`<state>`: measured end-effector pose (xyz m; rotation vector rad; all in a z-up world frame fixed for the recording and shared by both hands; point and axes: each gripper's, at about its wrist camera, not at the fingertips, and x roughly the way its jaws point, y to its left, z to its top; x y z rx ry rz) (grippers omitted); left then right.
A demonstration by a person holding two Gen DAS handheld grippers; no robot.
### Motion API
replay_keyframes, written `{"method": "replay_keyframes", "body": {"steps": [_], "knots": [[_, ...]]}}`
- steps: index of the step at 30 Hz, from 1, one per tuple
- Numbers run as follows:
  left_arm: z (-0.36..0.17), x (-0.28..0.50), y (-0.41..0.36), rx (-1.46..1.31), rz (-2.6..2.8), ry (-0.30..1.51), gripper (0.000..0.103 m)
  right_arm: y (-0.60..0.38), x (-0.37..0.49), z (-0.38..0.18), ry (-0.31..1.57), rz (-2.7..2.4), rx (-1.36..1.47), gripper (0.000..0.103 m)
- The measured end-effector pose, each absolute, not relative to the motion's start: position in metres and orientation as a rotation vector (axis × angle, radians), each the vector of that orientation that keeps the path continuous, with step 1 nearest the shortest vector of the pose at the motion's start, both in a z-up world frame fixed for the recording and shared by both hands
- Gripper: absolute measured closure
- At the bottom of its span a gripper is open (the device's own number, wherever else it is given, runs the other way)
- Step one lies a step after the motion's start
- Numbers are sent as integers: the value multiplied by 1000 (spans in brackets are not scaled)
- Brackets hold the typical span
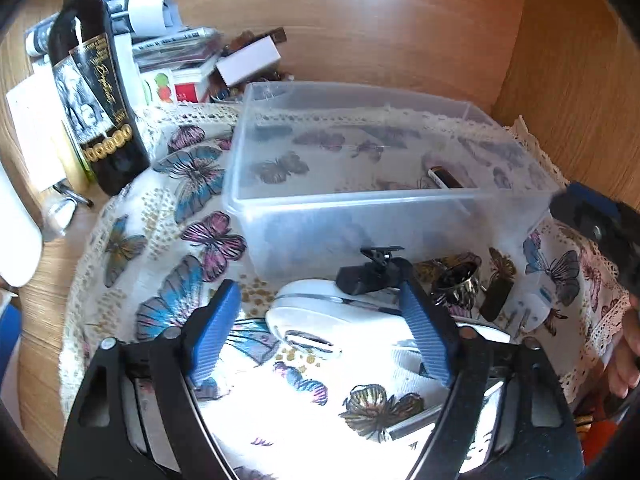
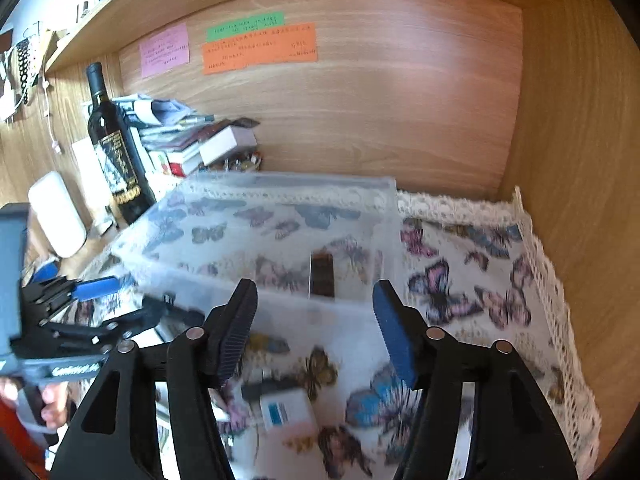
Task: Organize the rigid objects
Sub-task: 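Grasp the white handheld device with the left gripper while the right gripper grasps the white cube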
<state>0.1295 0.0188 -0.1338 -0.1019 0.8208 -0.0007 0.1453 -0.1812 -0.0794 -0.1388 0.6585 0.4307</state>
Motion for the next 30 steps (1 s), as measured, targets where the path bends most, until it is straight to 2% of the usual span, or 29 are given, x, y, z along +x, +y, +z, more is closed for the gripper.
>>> {"method": "replay_keyframes", "body": {"steps": [1, 9, 11, 15, 20, 22, 27, 30], "knots": [[-136, 131, 18, -106, 2, 823, 12, -182, 143, -83, 667, 429, -138, 45], [-149, 137, 12, -161, -59, 919, 13, -198, 130, -110, 752, 434, -129, 45], [-149, 132, 7, -130, -43, 917, 18, -198, 128, -115, 765, 441, -125, 45], [-149, 122, 9, -129, -43, 913, 19, -196, 124, -119, 773, 479, -114, 45], [-149, 111, 20, -119, 1, 905, 34, -189, 121, -125, 784, 498, -128, 45], [-149, 108, 23, -89, 37, 911, 36, -187, 119, -126, 783, 502, -135, 45], [-132, 88, 38, -53, 75, 875, 35, -187, 116, -124, 774, 502, -137, 45], [-125, 73, 43, -44, 46, 859, 25, -190, 115, -122, 767, 492, -137, 45]]}}
